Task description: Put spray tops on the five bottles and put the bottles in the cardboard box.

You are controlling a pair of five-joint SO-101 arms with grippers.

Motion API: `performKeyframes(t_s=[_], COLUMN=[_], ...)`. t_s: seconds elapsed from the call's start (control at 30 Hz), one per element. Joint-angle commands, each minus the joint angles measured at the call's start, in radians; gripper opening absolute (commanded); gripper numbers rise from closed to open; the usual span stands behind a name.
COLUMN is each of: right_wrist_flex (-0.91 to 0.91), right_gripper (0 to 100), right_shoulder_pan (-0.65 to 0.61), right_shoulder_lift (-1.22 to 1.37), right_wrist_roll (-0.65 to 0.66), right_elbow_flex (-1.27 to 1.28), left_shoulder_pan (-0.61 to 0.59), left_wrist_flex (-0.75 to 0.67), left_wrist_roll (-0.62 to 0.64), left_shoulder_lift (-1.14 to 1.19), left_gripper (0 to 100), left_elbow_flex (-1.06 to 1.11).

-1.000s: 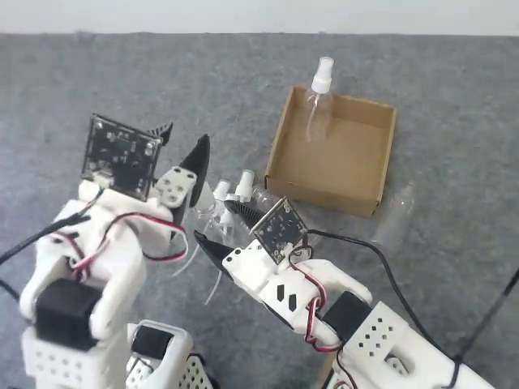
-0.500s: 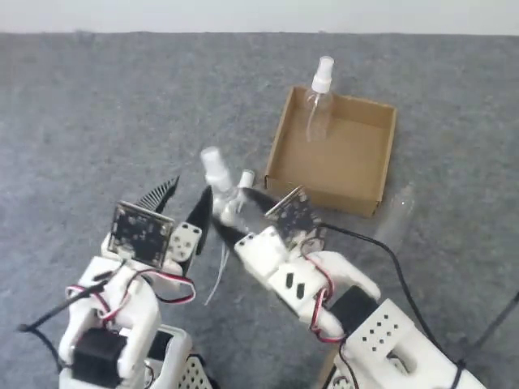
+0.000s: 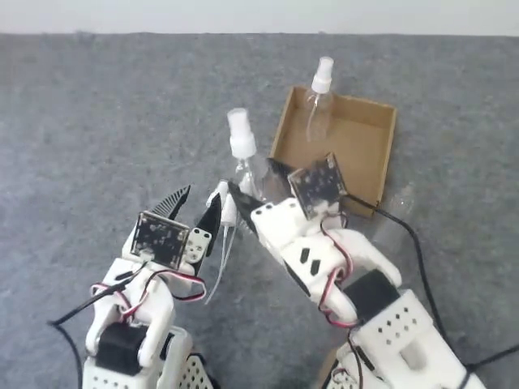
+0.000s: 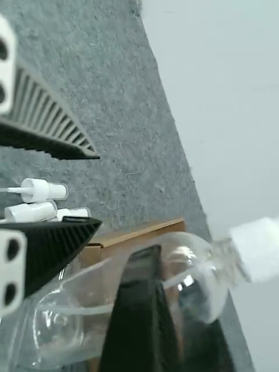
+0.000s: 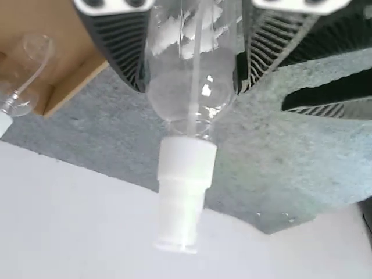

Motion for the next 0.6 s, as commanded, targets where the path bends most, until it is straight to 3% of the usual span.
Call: performKeyframes(t_s=[0.0, 0.27, 0.4, 0.57], right_wrist_flex=[0.004, 0.015, 0.044, 0.054], right_gripper=[0.6, 0.6, 0.6, 0.6], right_shoulder_pan=[0.024, 0.024, 0.018, 0.018], right_shoulder_lift=[0.110, 0.220, 0.220, 0.223], right_wrist_roll=[0.015, 0.015, 0.015, 0.015], right_elbow_flex=[-0.141, -0.287, -0.288, -0.288], left_shoulder_pan=[-0.002, 0.002, 0.060, 0.074], left_wrist_flex=[-0.028, -0.011, -0.008, -0.052], left_wrist_roll=[0.072, 0.077, 0.141, 0.140], left_shoulder_lift=[-0.014, -0.014, -0.014, -0.014], left_gripper=[16, 24, 29, 30], left_elbow_flex=[-0.008, 0.004, 0.018, 0.058])
